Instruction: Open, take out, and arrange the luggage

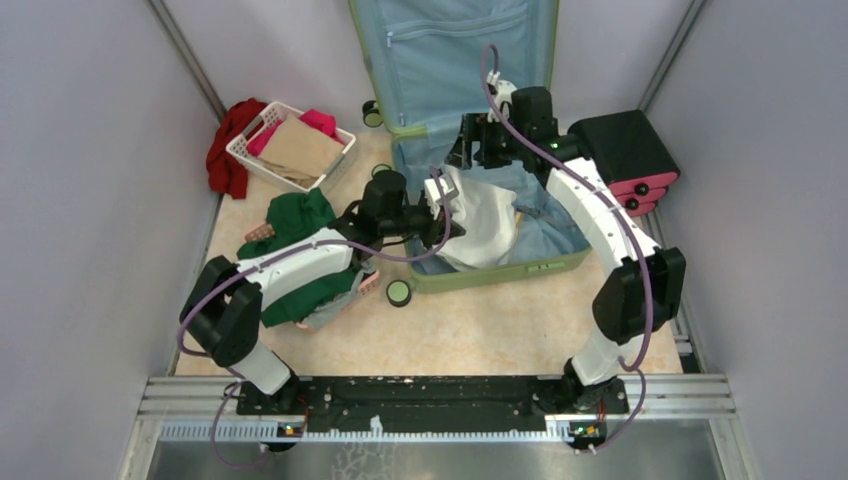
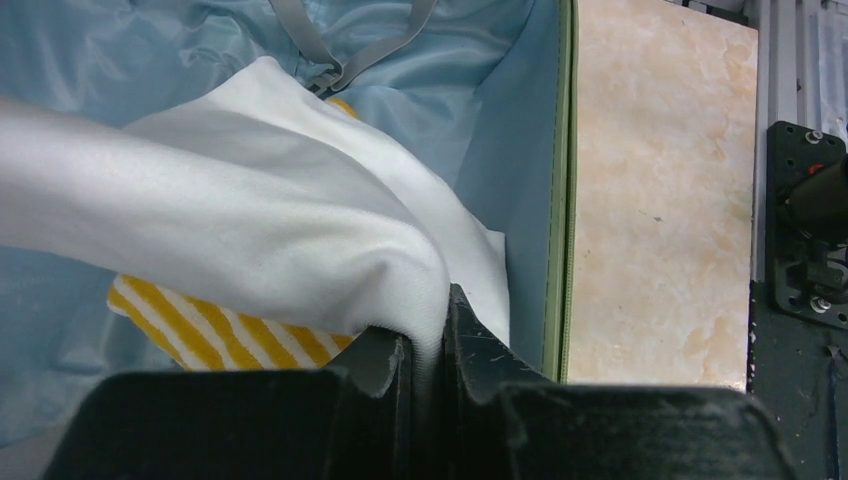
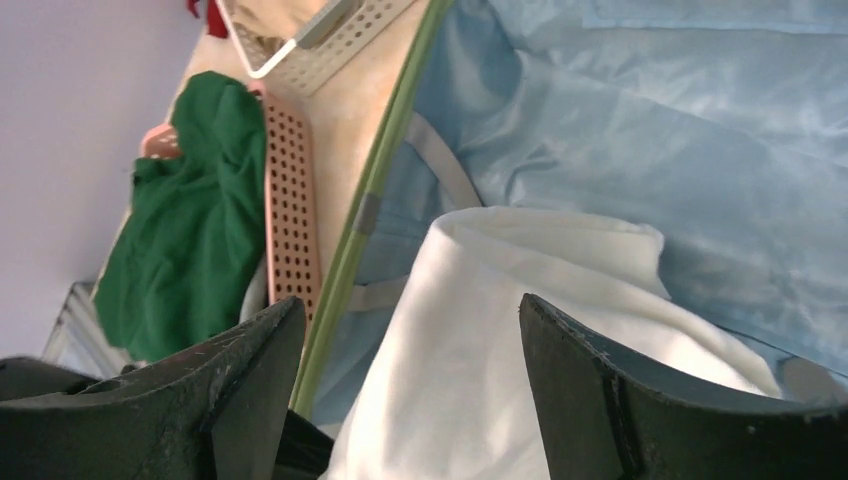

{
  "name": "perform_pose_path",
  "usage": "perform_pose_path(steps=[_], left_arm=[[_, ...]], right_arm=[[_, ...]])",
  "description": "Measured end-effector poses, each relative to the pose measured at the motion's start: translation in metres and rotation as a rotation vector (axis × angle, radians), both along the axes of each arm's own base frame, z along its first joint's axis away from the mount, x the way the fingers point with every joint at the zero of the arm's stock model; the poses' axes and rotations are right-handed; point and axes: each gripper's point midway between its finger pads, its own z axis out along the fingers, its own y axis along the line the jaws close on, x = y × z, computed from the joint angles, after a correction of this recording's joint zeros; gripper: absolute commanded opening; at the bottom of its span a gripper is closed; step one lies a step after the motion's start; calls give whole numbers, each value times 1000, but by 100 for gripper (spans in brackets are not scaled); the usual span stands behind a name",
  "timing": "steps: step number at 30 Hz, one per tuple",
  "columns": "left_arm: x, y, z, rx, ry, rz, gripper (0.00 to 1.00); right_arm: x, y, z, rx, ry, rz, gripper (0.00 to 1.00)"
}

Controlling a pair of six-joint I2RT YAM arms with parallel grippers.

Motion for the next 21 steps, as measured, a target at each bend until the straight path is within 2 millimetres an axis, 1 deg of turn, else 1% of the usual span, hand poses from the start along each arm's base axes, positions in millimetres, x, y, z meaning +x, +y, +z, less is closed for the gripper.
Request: perform_pose_path(steps=[3,5,10,11,12,13,15,16,17,21], left_arm=[[-3,-2,-1,6,-6,-10,0],[-4,-3,-1,7,-7,-14,0],[-6,-4,-2,9,-7,-18,0],[-7,-4,-2,9,-7,-19,0],[-7,-4,-2,10,-7,-18,0],[-7,-4,-2,10,-6,-18,0],[-7,-4,-2,12,-5,-17,0],[-7,-5,-2,13,-5,-16,0],[-7,-5,-3,13,-6,-14,0],[-5,-4,-2,15,-4,2,0]], right_arm=[[6,2,-3,-55,-6,-46,76],[10,3,-11,-92,1,-75,73],[10,7,-52,-191,77,-97,60],[8,8,-57,-202,85,-95,56],[6,9,-63,-219,91,-94,49],[4,10,-67,-232,95,-89,38],[1,14,-71,-257,84,-76,12],[0,15,-72,-265,77,-72,2],[1,16,-72,-274,66,-68,0],[5,13,-68,-298,14,-71,0]])
